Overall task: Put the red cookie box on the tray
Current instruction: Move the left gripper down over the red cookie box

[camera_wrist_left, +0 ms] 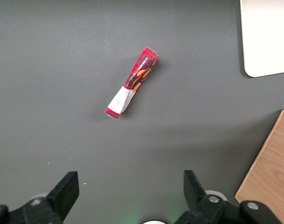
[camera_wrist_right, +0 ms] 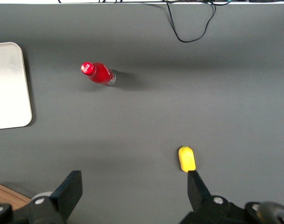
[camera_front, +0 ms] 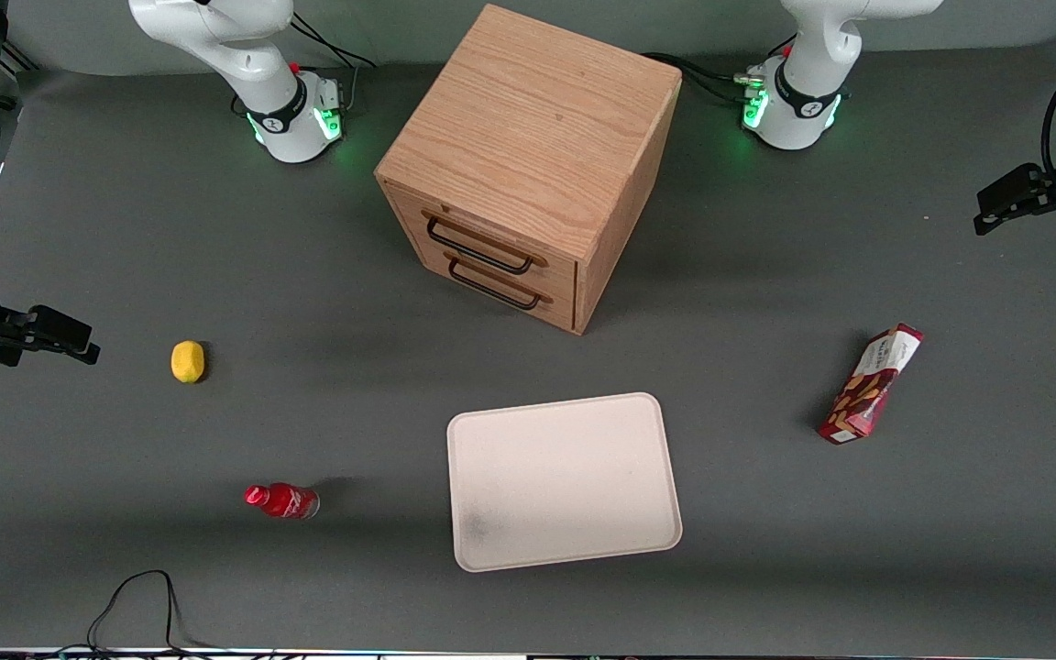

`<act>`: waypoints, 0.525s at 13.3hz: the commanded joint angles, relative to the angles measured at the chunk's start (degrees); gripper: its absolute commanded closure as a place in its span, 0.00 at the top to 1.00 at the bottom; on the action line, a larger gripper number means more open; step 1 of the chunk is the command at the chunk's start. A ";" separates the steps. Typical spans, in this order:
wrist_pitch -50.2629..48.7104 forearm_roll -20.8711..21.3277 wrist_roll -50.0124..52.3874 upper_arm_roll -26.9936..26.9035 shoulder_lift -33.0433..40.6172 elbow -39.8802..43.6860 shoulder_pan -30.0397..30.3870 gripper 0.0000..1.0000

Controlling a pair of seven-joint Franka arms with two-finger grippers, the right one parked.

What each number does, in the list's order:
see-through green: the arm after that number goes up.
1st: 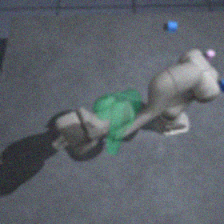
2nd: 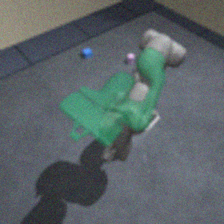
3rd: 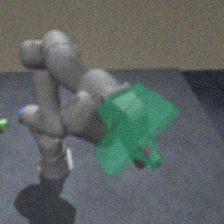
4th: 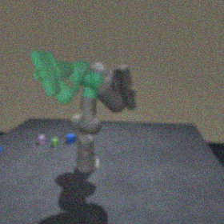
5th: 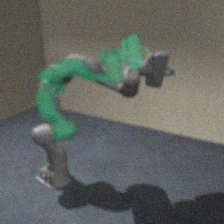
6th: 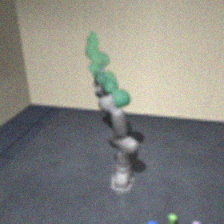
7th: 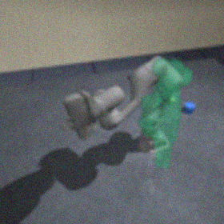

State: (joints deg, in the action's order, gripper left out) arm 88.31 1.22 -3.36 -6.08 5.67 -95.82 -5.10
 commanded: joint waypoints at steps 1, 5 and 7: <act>-1.39 -0.60 -1.03 0.28 0.48 0.63 0.44 1.00; 0.63 1.93 -3.40 0.19 -2.32 -0.15 0.18 1.00; 4.99 4.57 -7.59 -0.95 -6.01 -2.17 -0.17 1.00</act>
State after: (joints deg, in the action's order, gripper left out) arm 89.33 3.64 -6.87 -6.16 3.23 -96.82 -5.10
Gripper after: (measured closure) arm 0.000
